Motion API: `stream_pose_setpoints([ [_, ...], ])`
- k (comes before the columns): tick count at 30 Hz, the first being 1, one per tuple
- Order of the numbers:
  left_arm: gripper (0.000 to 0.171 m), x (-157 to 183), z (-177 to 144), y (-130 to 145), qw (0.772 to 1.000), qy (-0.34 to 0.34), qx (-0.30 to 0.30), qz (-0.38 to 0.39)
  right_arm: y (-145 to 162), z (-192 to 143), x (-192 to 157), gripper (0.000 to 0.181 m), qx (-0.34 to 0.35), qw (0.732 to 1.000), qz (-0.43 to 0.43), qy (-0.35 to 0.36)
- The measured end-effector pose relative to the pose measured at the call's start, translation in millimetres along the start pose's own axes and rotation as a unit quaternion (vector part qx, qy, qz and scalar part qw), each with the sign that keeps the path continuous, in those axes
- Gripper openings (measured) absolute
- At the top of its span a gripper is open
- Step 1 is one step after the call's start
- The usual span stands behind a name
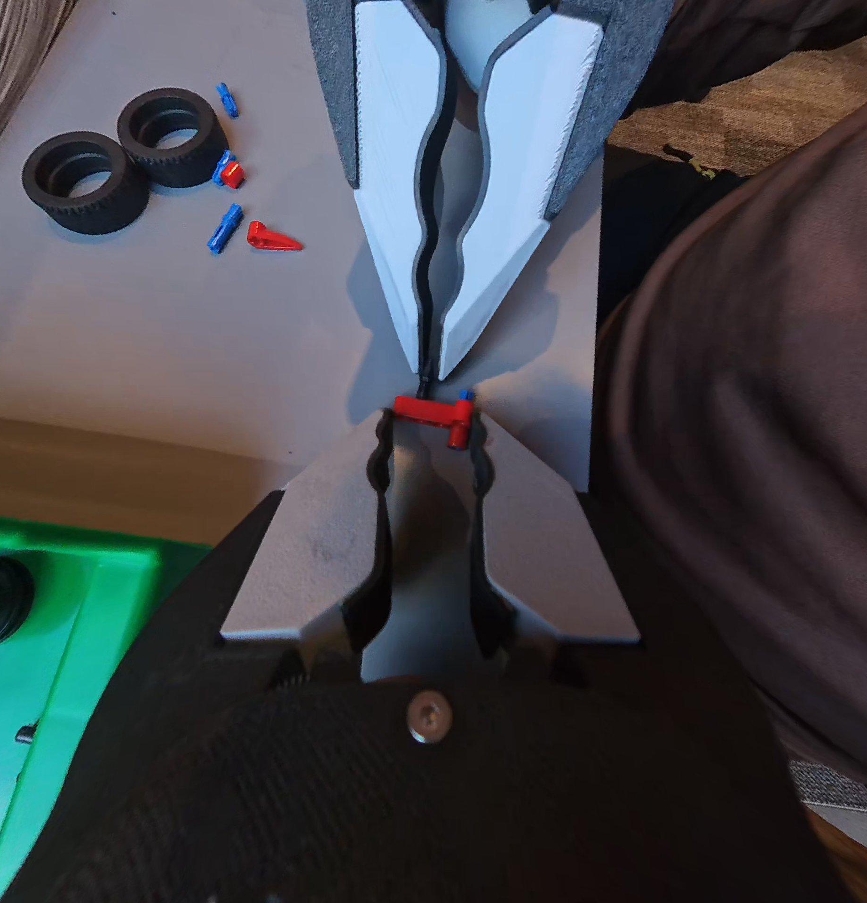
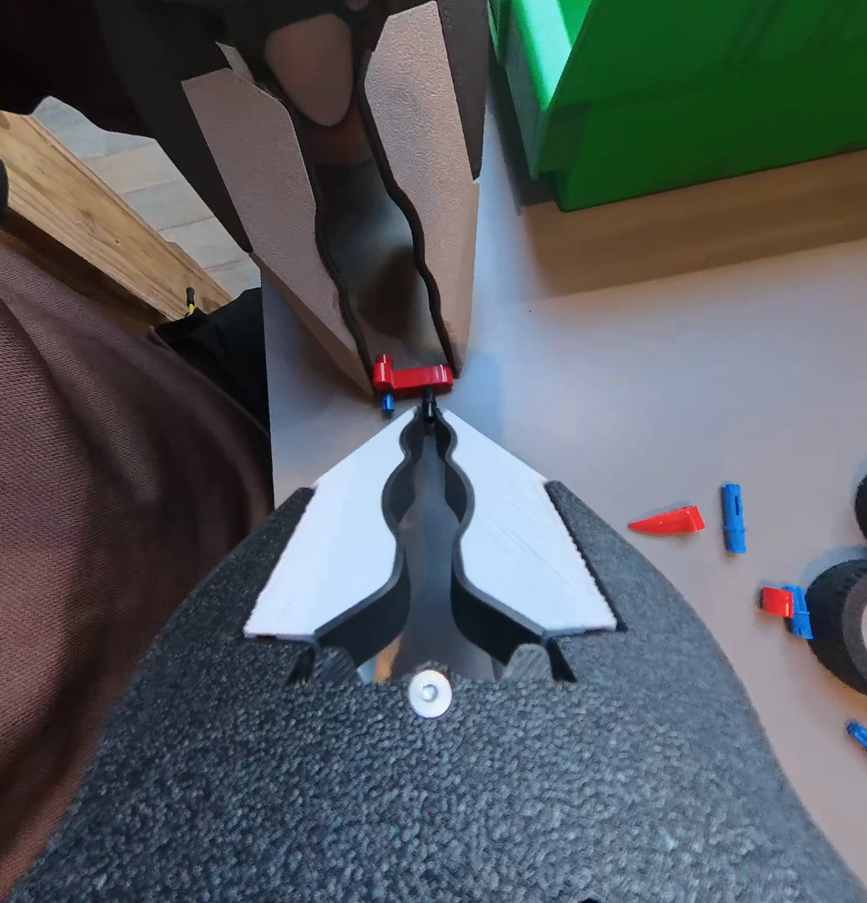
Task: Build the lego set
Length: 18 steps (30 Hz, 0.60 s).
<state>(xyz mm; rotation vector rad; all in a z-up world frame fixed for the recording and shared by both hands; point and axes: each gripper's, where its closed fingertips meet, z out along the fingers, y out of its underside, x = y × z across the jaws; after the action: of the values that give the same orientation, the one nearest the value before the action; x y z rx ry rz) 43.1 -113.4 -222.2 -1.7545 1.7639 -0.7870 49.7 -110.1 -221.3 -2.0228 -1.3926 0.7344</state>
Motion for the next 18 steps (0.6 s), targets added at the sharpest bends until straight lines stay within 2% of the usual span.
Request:
stream_pose_setpoints([
  [10, 0.03, -0.3, 0.6, 0.3, 1.0, -0.013, -0.002, 0.004, -0.1, 3.0, -1.4, 0.002, -0.007, 1.0, -0.005, -0.005],
  [15, 0.03, -0.3, 0.4, 0.6, 1.0, -0.014, -0.001, 0.004, -1.6, 3.2, -1.7, 0.002, -0.002, 0.995, -0.099, 0.033],
  [18, 0.03, -0.3, 0.2, 0.9, 1.0, -0.01, 0.0, 0.0, -1.5, 3.0, -1.9, 0.002, 0.005, 0.994, -0.107, 0.027],
])
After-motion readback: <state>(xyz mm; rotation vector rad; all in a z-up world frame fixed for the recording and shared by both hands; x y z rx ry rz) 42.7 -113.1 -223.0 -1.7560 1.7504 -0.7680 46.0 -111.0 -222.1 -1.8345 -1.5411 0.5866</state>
